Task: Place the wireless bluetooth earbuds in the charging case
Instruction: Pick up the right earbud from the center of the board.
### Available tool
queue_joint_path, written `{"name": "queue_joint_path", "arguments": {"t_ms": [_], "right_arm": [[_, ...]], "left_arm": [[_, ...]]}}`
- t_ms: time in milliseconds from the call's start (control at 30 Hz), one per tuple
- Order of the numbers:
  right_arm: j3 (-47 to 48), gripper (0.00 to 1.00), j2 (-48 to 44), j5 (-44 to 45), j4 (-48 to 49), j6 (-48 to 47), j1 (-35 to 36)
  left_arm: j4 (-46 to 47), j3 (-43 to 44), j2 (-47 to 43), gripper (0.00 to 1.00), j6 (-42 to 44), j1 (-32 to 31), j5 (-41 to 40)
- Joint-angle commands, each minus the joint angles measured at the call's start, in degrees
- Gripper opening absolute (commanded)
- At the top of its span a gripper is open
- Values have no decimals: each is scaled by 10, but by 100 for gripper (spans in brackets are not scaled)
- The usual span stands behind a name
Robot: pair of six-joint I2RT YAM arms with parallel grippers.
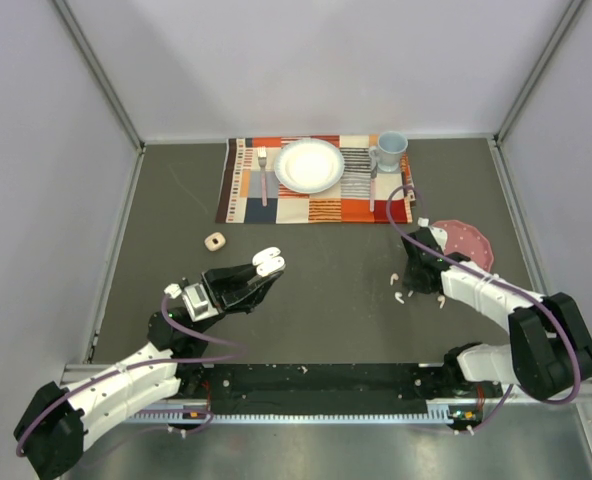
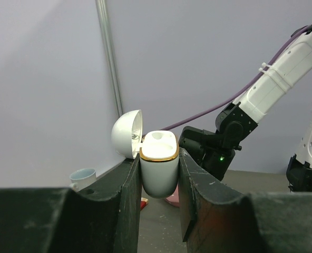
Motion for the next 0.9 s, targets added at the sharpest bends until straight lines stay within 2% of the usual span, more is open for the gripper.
{"name": "queue_joint_path", "arguments": {"t_ms": [0,400,533,633,867], "right_arm": [[-3,21,-9,4,8,6,-6],[-12,19,-38,-3,12,-1,-6],[-14,18,-94,-3,12,-4,-6],[-18,13,-144,8,12,-9,-6],[-15,12,-217,-34,11,-33,-3]], "left_arm": [[15,5,-5,0,2,-1,-10],[12,2,-10,0,0,-1,-12],[12,3,-5,0,0,-1,-13],[12,4,-6,0,0,-2,-13],[12,4,-5,0,-1,-1,-14]]}}
